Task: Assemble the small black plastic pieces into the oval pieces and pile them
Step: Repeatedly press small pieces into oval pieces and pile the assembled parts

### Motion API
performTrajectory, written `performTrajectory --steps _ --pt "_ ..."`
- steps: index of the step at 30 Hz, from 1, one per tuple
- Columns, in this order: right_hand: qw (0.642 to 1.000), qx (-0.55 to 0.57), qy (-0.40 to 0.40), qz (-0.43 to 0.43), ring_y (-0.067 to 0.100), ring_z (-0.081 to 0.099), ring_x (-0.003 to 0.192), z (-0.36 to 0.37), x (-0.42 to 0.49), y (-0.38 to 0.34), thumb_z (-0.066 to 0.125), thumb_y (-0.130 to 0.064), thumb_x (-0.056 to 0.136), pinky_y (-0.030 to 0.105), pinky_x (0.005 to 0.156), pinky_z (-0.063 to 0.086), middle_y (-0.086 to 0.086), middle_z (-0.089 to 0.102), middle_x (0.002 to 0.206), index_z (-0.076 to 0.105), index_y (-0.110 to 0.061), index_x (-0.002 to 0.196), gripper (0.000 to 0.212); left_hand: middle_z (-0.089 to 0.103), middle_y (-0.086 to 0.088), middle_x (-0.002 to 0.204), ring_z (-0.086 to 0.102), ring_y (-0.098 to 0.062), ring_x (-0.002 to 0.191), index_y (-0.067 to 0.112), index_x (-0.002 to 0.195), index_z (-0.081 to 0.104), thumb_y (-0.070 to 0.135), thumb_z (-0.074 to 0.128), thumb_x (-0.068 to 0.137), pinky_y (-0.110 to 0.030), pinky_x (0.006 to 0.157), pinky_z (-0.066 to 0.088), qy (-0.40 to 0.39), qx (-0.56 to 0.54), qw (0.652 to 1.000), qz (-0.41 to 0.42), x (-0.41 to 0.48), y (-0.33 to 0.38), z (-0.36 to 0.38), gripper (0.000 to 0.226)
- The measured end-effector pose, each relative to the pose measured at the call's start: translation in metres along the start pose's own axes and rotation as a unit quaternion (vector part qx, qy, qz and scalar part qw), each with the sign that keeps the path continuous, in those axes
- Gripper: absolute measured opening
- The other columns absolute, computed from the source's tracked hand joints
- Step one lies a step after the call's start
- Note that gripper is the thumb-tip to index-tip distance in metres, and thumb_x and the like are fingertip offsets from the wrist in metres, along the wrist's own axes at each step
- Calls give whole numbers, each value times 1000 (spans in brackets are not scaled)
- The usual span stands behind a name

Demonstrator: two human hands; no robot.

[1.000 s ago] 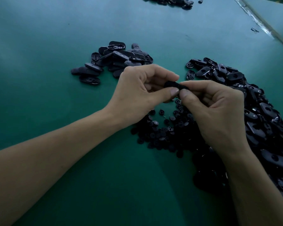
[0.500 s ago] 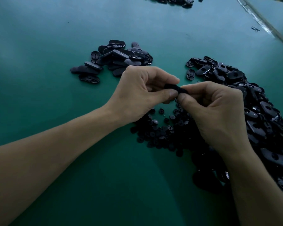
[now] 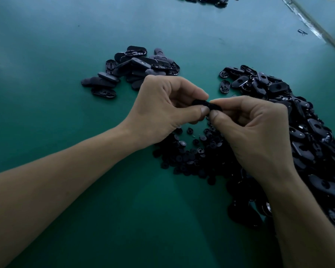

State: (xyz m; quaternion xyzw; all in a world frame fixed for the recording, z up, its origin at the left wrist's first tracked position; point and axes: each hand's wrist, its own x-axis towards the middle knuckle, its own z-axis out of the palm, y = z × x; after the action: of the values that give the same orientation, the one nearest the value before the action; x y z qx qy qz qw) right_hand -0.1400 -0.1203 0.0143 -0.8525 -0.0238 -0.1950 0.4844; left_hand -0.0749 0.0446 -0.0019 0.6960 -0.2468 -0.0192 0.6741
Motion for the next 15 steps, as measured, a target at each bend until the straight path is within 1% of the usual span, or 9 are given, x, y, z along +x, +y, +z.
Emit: performTrajectory --steps 3,8,11,15 --pt "1000 -2 -3 -2 11 73 72 -1 -1 0 75 -17 86 33 69 62 -12 76 81 74 -35 94 19 75 2 75 74 -13 65 13 86 72 -6 81 77 -22 65 58 3 10 1000 2 0 0 0 23" --pt "1000 -4 1 6 11 74 73 1 -1 -1 74 -16 87 36 70 62 -11 76 80 75 -33 95 19 74 4 75 73 -12 66 16 87 73 -4 81 78 -22 67 58 10 13 1000 7 0 -2 0 24" --pt "1000 -2 10 7 11 73 74 3 -1 -2 72 -14 91 31 70 61 -11 75 80 74 -29 100 18 74 4 76 73 -11 68 16 89 72 -4 80 79 -22 68 58 17 7 1000 11 0 -3 1 24" --pt "1000 -3 17 2 8 71 74 5 -1 -6 73 -22 92 22 67 56 -14 73 79 72 -30 97 10 75 7 78 74 -11 70 18 93 72 -1 75 85 -21 69 58 21 -1 999 31 0 -4 1 21"
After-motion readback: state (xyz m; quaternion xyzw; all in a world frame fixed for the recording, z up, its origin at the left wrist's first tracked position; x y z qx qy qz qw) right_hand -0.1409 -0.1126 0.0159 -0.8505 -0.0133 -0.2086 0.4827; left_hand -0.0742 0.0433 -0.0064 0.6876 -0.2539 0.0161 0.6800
